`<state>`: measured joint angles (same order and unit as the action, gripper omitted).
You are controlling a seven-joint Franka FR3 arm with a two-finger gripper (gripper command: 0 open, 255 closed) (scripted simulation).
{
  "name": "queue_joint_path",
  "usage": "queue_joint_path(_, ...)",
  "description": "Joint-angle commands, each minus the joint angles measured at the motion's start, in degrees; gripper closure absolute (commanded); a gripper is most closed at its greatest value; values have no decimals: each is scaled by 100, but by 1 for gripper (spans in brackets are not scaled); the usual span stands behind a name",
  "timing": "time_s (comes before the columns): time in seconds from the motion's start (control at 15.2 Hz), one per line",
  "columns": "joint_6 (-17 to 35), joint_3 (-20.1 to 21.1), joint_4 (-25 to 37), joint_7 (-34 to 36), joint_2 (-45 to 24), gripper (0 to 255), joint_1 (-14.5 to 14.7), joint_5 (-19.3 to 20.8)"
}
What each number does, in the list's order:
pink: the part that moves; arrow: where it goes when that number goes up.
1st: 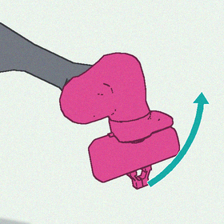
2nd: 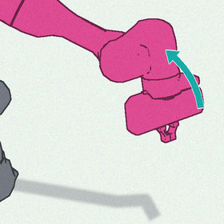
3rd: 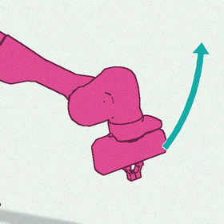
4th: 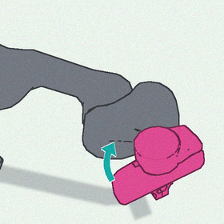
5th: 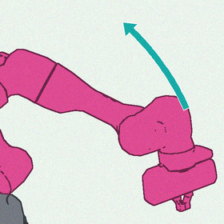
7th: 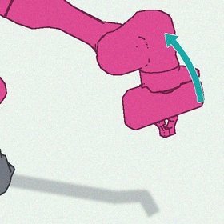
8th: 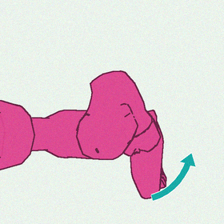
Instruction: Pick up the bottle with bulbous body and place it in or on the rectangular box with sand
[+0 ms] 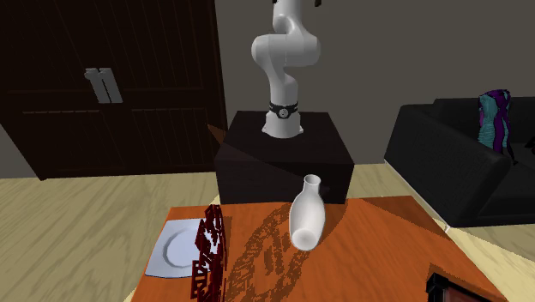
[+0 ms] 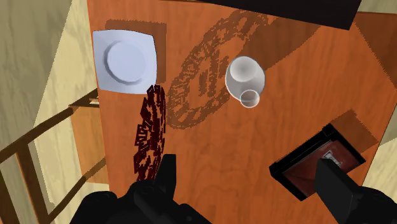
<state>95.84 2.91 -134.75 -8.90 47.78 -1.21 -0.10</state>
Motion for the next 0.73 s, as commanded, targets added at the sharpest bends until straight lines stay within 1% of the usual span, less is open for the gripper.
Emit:
queue_joint_path(0.0, 0, 0, 0, 0, 0, 0, 0, 0)
queue_joint_path(0.33, 966, 68, -928, 48, -38, 0, 61, -92)
queue_joint_path(0.66, 2020, 154, -1702, 93, -315, 0, 128, -192)
